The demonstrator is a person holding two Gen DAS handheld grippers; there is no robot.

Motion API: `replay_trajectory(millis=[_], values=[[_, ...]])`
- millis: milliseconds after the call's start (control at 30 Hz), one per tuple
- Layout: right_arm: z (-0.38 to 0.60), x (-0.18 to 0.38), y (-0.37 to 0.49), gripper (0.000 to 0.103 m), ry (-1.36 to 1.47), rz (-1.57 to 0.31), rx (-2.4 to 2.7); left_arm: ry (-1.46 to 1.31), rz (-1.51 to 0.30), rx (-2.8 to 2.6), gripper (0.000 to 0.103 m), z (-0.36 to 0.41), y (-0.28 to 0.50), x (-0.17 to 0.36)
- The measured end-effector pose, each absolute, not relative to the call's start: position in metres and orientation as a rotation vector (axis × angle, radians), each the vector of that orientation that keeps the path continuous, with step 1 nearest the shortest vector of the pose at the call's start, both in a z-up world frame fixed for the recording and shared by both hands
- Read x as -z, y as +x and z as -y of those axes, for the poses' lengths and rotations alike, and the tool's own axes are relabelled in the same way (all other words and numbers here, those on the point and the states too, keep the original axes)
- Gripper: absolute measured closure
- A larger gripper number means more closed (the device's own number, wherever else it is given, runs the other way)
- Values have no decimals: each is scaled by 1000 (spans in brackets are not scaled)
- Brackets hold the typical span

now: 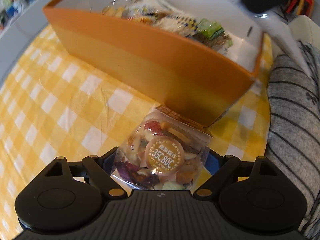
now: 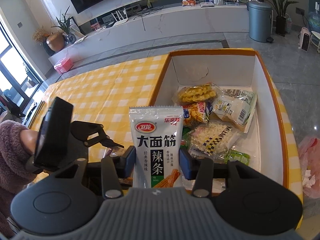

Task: Organize snacks
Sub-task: 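Grasp the clear fruit-vegetable snack bag with the left tool while the right holds the packet, then carry both held snacks over the orange box with both tools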

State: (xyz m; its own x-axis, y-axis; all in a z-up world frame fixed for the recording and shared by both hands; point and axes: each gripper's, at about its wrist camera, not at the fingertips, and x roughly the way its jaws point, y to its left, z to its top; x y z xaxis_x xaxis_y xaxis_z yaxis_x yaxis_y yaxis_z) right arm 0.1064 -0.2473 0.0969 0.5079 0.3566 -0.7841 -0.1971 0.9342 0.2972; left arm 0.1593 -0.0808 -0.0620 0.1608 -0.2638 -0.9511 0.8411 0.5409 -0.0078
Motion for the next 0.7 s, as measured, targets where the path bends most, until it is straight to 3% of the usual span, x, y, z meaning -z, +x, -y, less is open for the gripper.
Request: replay_trajectory(millis=[267,700], values=[[238,-101,103,57,166,-979,-345,528,-1227,750,15,72,162,62],[177,-107,104,57,149,-1016,-492,240,-1343,312,16,-30,159,57]])
